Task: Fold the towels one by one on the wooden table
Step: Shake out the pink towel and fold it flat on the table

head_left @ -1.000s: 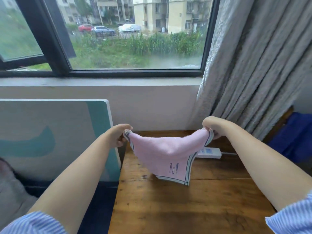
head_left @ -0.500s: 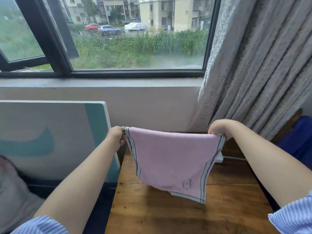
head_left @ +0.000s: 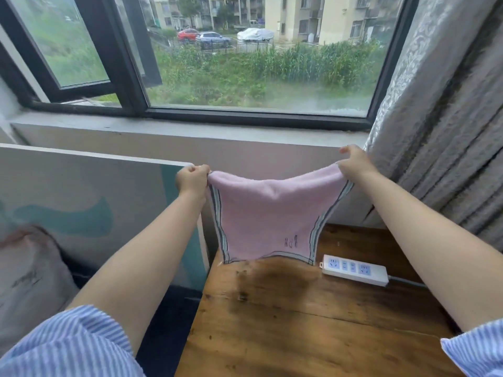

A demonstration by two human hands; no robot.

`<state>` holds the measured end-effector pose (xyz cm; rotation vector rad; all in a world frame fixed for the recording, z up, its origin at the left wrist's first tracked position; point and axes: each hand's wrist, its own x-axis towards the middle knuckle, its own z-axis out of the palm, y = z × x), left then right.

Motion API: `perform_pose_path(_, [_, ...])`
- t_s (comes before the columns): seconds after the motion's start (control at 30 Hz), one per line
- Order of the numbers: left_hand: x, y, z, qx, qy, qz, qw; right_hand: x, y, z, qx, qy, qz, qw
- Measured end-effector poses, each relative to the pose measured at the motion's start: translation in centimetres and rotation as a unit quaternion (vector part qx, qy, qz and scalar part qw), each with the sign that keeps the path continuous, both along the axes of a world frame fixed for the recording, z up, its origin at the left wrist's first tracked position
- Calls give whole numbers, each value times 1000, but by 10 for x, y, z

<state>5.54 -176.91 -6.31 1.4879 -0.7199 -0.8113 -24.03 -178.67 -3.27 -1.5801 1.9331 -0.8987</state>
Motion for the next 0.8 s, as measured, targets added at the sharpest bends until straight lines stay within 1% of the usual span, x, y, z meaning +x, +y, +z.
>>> perform_pose_path(0.07, [8,10,-6,19,-75,-6,997,7,8,-7,-19,8,10,1000])
perform_pose_path(0.1, [12,17,-12,47,-121,-18,991,10,13,-16,-16,15,16,1000])
perform_pose_path(0.17, [19,34,-35,127,-205,-65,968,17,27,-43,31,39,20,999])
perform_pose_path(0.23, [22,54,-59,219,-279,-142,924,21,43,-77,108,70,11,992])
perform_pose_path(0.3, [20,77,-85,294,-336,-218,868,23,64,-114,194,103,-1,976])
perform_pose_path(0.43, [9,121,-136,401,-372,-346,762,23,118,-185,322,147,5,935])
perform_pose_path(0.5, [6,144,-164,440,-399,-378,710,20,150,-216,377,156,7,913])
perform_pose_path(0.57, [7,166,-190,456,-418,-389,682,17,181,-242,419,179,35,890])
perform_pose_path(0.63, [8,186,-211,493,-416,-401,651,15,210,-263,440,206,63,872])
perform_pose_path(0.67, [9,196,-221,505,-427,-420,621,14,222,-270,447,213,66,866])
perform_pose_path(0.7, [11,204,-231,518,-426,-430,604,14,232,-276,449,218,66,864])
perform_pose_path(0.77, [16,216,-248,519,-453,-471,550,12,248,-285,447,223,66,864])
perform_pose_path(0.8, [17,222,-252,519,-455,-483,539,12,254,-290,448,223,67,863])
